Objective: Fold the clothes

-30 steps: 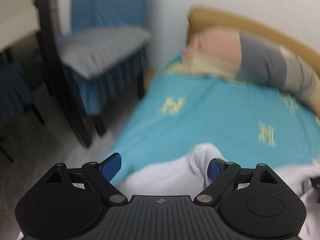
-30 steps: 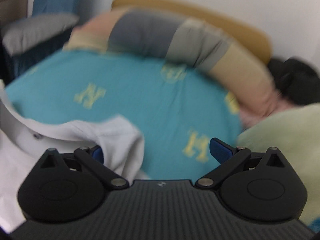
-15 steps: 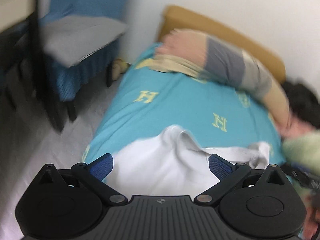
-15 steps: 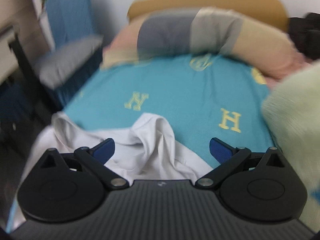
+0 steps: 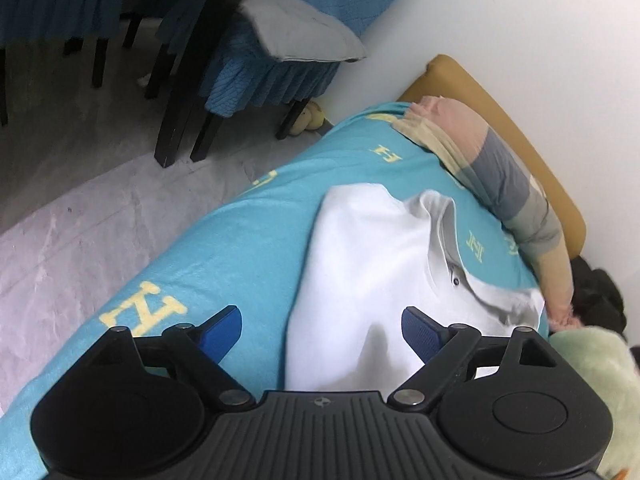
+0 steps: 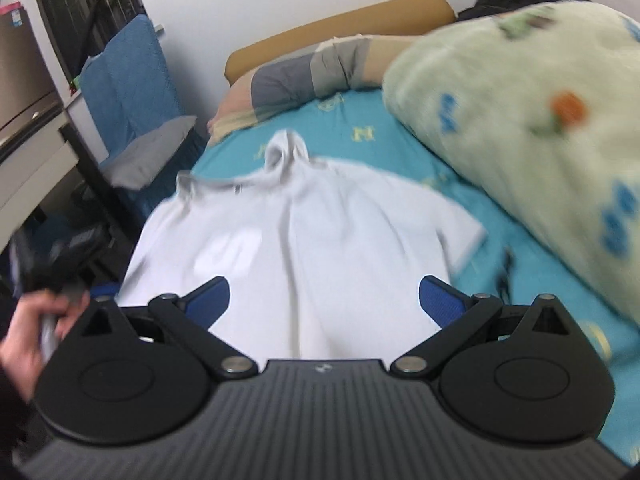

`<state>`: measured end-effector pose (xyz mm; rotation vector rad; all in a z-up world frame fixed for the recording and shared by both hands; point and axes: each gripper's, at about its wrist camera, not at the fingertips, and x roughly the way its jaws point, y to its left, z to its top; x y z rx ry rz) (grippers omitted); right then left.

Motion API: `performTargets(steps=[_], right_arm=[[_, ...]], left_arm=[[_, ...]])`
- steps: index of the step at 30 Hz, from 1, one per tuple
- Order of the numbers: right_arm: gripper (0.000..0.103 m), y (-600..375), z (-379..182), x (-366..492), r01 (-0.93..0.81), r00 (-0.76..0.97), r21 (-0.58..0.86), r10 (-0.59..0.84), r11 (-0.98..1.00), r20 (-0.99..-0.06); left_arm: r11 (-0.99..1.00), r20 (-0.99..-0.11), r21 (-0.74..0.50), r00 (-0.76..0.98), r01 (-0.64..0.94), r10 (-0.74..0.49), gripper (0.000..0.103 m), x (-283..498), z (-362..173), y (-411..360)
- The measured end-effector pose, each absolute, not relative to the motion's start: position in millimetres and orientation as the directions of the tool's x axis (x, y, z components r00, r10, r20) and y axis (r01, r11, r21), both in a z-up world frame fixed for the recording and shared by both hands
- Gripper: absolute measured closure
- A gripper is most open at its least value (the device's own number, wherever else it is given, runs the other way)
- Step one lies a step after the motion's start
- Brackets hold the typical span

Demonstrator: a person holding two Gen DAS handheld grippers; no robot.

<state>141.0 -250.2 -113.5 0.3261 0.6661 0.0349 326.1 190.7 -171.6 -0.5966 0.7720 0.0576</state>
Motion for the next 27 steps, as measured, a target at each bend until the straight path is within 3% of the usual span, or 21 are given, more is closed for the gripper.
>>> performTargets(steps=[3,4,6,8,9,12,15,19,24,27], right_arm=[[0.0,-252,-120,126,0.052,0.799,0.298,0.139,0.953,-0.585],[0.0,-252,-122,125,0.044,0.804,0.295,0.141,0.955,-0.578],[0.0,-254,-127,123,0.027,0.814,0.287,0.146,0.957,-0.563],[0.0,-255,-132,128,0.006,0.834,0.262,0.139,0.965,-0.533],[0.0,-256,-136,133,0.005,0.842,0.237,0.124,0.971,-0.525],[0.0,-259,-147,149,0.019,0.846,0.187,0.084,0.982,-0.526],[0.0,-269,-154,161,0.053,0.853,0.201,0.06,0.978,-0.518],[0.0,-284,-161,171,0.107,0.862,0.227,0.024,0.968,-0.506],[0.0,-300,-170,175,0.171,0.845,0.253,-0.01,0.952,-0.535],[0.0,-302,-172,175,0.186,0.837,0.264,-0.012,0.947,-0.547]], left_arm=[[0.873,-0.655,-0.427,0.746,-0.237,-0.118,0.028,335,-175,170],[0.885,-0.675,-0.397,0.731,-0.243,-0.102,0.039,344,-179,160],[0.912,-0.691,-0.328,0.721,-0.248,-0.052,0.052,355,-181,144],[0.939,-0.689,-0.241,0.725,-0.246,0.014,0.076,361,-177,127],[0.956,-0.689,-0.173,0.723,-0.238,0.055,0.094,362,-175,115],[0.986,-0.642,0.086,0.749,-0.142,0.164,0.096,361,-166,64],[0.938,-0.549,0.343,0.82,0.048,0.159,0.097,340,-165,-7],[0.903,-0.588,0.364,0.808,0.229,0.032,0.097,322,-180,-76],[0.885,-0.616,0.368,0.788,0.285,0.002,0.096,321,-201,-103],[0.918,-0.65,0.201,0.748,0.343,-0.137,0.074,306,-184,-69]])
